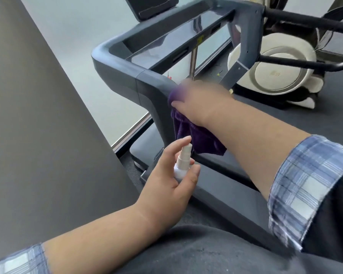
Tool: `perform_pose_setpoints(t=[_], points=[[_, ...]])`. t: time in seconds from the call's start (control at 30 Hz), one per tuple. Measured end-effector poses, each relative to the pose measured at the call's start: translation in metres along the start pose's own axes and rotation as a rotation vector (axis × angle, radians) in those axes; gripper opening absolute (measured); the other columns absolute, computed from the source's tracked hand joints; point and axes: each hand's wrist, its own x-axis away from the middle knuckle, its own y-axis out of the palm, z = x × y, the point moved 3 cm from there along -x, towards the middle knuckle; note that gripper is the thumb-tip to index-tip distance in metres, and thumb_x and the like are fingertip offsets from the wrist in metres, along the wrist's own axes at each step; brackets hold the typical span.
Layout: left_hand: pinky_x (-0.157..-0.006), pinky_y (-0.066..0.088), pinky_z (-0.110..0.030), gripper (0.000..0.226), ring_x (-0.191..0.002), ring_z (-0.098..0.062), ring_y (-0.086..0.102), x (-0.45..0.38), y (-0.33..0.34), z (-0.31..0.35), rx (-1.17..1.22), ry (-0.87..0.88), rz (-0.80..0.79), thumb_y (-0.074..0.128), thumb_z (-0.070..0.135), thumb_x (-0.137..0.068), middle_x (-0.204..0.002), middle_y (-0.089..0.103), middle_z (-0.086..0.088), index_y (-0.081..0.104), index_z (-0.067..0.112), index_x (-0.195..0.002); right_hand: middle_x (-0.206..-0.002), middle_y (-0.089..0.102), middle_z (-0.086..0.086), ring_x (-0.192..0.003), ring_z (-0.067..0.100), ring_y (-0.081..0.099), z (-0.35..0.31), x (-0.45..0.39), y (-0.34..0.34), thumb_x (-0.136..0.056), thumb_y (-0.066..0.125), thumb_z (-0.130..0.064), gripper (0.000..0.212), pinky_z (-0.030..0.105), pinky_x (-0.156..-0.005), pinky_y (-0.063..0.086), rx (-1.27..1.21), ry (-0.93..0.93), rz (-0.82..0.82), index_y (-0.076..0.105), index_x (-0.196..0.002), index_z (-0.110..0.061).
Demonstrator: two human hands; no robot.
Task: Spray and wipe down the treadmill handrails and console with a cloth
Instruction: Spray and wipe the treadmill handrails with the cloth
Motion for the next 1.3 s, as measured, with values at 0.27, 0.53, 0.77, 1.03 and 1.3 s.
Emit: perform_pose_setpoints(t=[0.27,0.53,0.77,1.03,1.3], points=[[-0.075,0.044,-0.009,0.059,-0.079,-0.013,0.057,-0.011,-0.016,-0.009,0.076,0.015,-0.077,0.062,0.020,-0.095,-0.096,0.058,0.016,0.040,0.069,-0.119,-0.134,0.051,0.012,-0.115,0.033,0.054,0.007,0.047,0.019,-0.085,0.053,-0.071,0.090,0.046,-0.091,0.043,0.302,0.038,0.248,0.023,-0.152,-0.019],[-0.078,0.044,-0.010,0.060,-0.082,-0.011,0.056,-0.011,-0.023,-0.008,0.068,0.045,-0.106,0.062,0.022,-0.094,-0.097,0.059,0.014,0.038,0.072,-0.117,-0.132,0.053,0.014,-0.118,0.034,0.056,-0.021,0.001,0.006,-0.085,0.070,-0.049,0.071,0.046,-0.090,0.044,0.244,0.162,0.128,0.039,-0.137,-0.011],[-0.079,0.042,-0.007,0.059,-0.086,-0.008,0.058,-0.002,-0.016,-0.002,0.045,0.031,-0.101,0.063,0.024,-0.093,-0.096,0.061,0.015,0.039,0.073,-0.115,-0.133,0.053,0.013,-0.121,0.035,0.057,-0.023,-0.002,0.005,-0.085,0.073,-0.026,0.067,0.044,-0.086,0.047,0.209,0.143,0.098,0.037,-0.139,-0.012],[-0.077,0.043,-0.007,0.059,-0.082,-0.009,0.057,0.011,0.015,0.011,0.034,0.022,-0.095,0.063,0.020,-0.093,-0.093,0.061,0.011,0.042,0.070,-0.115,-0.126,0.056,0.012,-0.112,0.036,0.058,0.022,0.040,0.008,-0.086,0.069,-0.038,0.062,0.043,-0.082,0.045,0.141,0.085,0.148,0.040,-0.136,-0.014],[-0.069,0.045,-0.012,0.052,-0.068,-0.002,0.050,0.029,0.087,0.030,0.061,0.015,-0.143,0.061,0.017,-0.095,-0.090,0.060,0.018,0.044,0.058,-0.121,-0.126,0.051,0.014,-0.110,0.037,0.055,0.088,0.107,0.015,-0.096,0.056,-0.041,0.079,0.045,-0.082,0.043,0.180,0.041,0.177,0.006,-0.158,-0.038]])
